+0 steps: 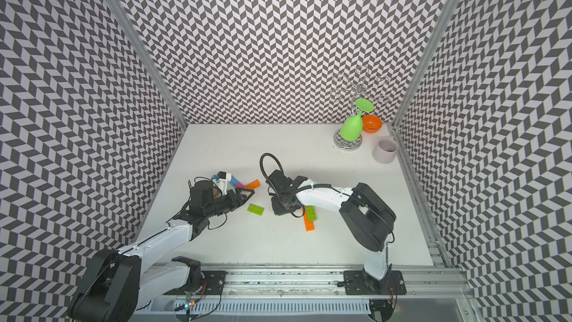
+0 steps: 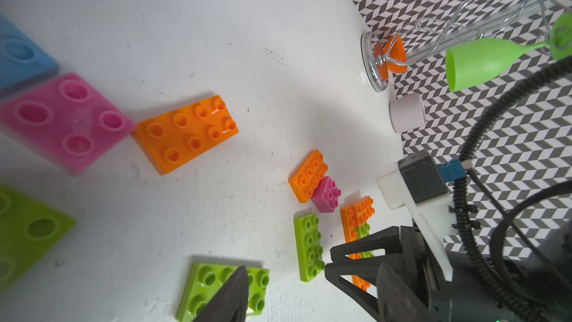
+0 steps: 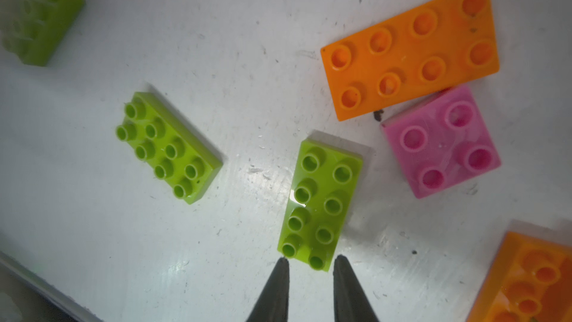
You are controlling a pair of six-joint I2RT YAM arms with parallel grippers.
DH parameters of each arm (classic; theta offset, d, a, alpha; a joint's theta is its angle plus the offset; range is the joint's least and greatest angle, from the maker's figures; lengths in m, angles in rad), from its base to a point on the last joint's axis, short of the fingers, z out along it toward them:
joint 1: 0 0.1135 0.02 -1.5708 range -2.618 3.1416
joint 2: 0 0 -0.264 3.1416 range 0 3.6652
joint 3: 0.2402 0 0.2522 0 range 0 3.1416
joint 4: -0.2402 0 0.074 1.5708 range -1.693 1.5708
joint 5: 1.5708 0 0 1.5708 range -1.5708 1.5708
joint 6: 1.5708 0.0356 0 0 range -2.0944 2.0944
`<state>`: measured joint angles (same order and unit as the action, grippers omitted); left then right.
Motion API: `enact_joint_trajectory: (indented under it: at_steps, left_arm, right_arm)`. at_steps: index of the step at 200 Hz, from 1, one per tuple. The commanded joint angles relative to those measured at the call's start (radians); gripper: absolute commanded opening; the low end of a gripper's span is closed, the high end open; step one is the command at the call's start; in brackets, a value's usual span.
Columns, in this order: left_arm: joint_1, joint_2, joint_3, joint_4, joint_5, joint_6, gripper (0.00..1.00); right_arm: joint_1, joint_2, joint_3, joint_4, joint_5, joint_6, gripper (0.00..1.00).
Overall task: Assemble a small pinwheel with lego
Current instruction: Adjust the lego brick at the center of the board, then pick up the lego brick from the center of the board.
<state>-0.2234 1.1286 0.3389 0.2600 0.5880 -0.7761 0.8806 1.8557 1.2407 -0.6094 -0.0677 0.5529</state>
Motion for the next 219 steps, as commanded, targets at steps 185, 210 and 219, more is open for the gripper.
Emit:
enact_joint_trajectory:
  at_steps: [185,210,219]
  left_arm:
    - [0.07,-0.036,-0.031,0.081,0.099,-0.017,0.66]
    - [0.07,-0.033,-0.031,0.082,0.099,-0.015,0.66]
    - [0.07,-0.03,-0.029,0.082,0.099,-0.016,0.66]
  right_arm:
    - [0.036,0.148,0.085,-0.166,0.228,0.008,0.23]
    - [0.042,0.164,0.091,-0.174,0.225,0.009,0.21]
    - [0.044,0.166,0.092,-0.176,0.222,0.007,0.2]
